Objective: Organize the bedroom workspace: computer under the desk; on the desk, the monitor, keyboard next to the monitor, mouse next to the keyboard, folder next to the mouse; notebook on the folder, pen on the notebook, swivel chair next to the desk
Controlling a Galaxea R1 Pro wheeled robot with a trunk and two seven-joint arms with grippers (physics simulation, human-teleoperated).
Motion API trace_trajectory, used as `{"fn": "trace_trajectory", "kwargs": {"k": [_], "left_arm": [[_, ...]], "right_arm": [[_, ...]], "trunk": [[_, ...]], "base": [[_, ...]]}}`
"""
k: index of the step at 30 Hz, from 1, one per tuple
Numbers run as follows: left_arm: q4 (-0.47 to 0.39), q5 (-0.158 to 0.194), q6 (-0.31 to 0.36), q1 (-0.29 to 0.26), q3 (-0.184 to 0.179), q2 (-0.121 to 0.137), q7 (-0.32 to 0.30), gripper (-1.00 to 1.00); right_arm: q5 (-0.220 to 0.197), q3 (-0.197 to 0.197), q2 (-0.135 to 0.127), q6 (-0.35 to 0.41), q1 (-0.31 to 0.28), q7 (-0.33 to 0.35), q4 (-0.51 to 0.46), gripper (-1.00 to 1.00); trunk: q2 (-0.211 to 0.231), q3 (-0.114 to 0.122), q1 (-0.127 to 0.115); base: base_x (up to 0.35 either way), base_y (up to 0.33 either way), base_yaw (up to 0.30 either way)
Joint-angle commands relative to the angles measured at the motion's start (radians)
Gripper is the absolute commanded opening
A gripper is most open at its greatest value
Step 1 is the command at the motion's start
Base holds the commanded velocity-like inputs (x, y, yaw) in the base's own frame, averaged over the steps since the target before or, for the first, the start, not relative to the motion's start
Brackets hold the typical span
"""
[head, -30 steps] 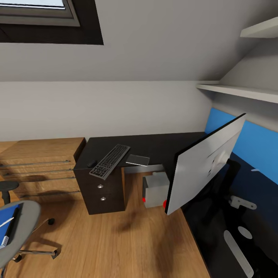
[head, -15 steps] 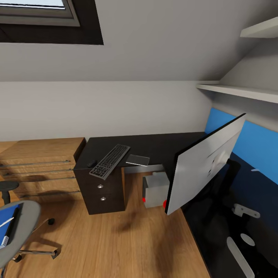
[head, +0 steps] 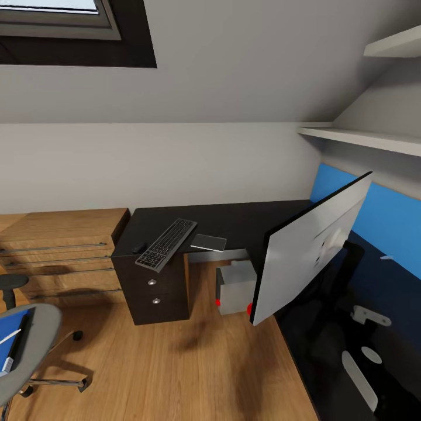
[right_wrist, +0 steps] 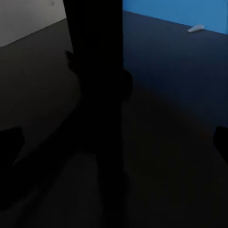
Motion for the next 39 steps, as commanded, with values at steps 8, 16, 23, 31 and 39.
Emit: {"fn": "trace_trajectory", "kwargs": {"k": [8, 16, 23, 31, 39], "left_arm": [[0.0, 0.009, -0.003, 0.0, -0.004, 0.0, 0.001, 1.0], [0.0, 0.009, -0.002, 0.0, -0.004, 0.0, 0.001, 1.0], [0.0, 0.009, -0.003, 0.0, -0.004, 0.0, 0.001, 1.0], [0.0, 0.009, -0.002, 0.0, -0.004, -0.001, -0.001, 1.0], [0.0, 0.009, -0.003, 0.0, -0.004, -0.001, -0.003, 1.0]], "right_arm": [[0.024, 0.002, -0.001, -0.059, -0.117, 0.047, 0.159, 1.0], [0.033, 0.002, -0.001, -0.081, -0.18, 0.067, 0.242, 1.0], [0.035, 0.002, -0.001, -0.127, -0.257, 0.072, 0.36, 1.0], [0.035, 0.002, -0.001, -0.139, -0.286, 0.073, 0.402, 1.0], [0.033, 0.002, -0.001, -0.213, -0.291, 0.074, 0.415, 1.0]], "trunk": [[-0.001, -0.001, 0.0], [-0.001, -0.001, 0.0], [-0.001, -0.001, 0.0], [-0.001, -0.001, 0.0], [-0.001, -0.001, 0.0]], "base": [[0.0, 0.0, 0.0], [0.0, 0.0, 0.0], [0.0, 0.0, 0.0], [0.0, 0.0, 0.0], [0.0, 0.0, 0.0]]}}
